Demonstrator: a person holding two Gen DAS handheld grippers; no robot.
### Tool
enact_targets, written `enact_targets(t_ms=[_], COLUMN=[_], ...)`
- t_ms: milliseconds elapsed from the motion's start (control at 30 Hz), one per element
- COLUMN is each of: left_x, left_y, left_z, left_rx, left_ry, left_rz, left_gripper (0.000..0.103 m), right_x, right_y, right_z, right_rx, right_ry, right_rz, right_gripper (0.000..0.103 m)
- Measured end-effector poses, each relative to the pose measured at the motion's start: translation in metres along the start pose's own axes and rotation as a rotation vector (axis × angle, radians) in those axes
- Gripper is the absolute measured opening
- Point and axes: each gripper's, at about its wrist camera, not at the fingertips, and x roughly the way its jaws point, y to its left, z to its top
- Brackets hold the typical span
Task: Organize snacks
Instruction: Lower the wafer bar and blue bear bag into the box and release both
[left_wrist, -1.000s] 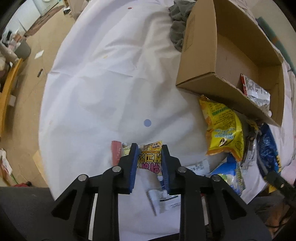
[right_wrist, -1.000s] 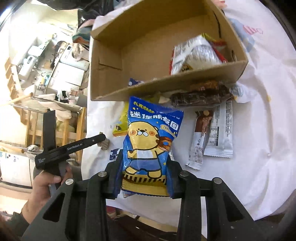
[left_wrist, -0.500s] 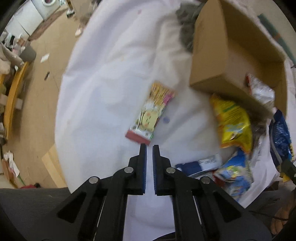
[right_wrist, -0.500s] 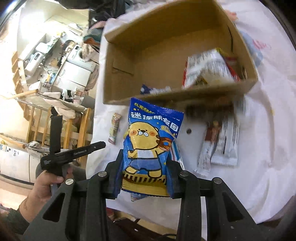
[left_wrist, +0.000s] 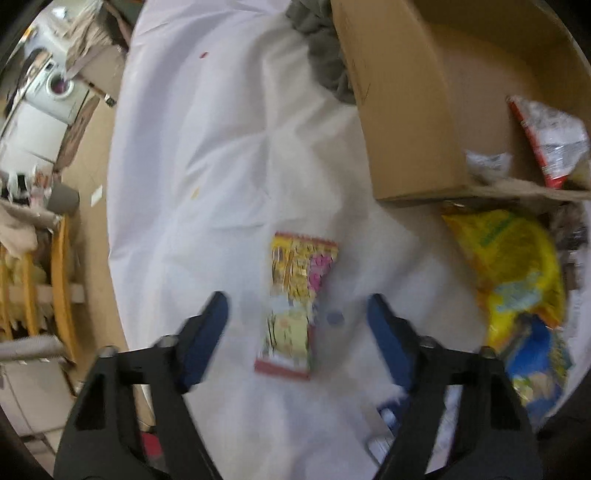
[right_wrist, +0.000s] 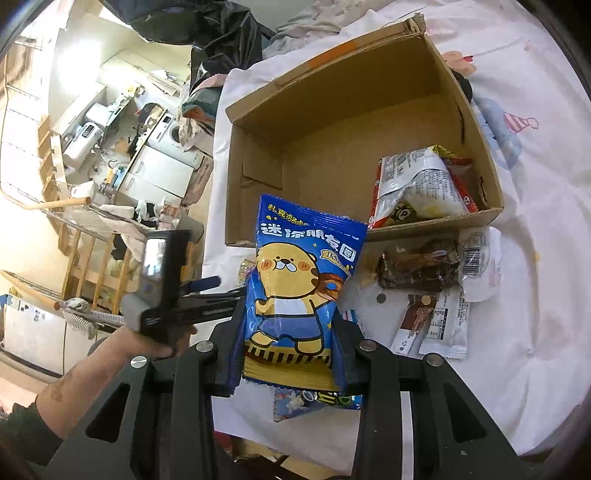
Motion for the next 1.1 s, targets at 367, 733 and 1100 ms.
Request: enact_targets(t_ms=[367, 733, 1100], left_x=[-0.027, -0.157, -0.115], left_y=[0.028, 0.036, -0.013], left_z=[-0.001, 0.027, 0.088], left_rx=[-0.134, -0.256, -0.215], left_ry=[-0.02, -0.357, -0.35], left_rz=[-0.073, -0.274, -0.331], left_gripper=[0.022, 0.022, 0.022], right_x=[-0.033, -0.011, 0.035], right_y=[-0.009, 0.008, -0.011], right_z=[0.013, 0.063, 0.093], right_rx=[0.024, -0.056, -0.015], right_ry=[-0.143, -0.199, -0.121], right_rz=[-0.033, -0.097, -0.099], right_gripper=[0.039, 0.039, 0.039])
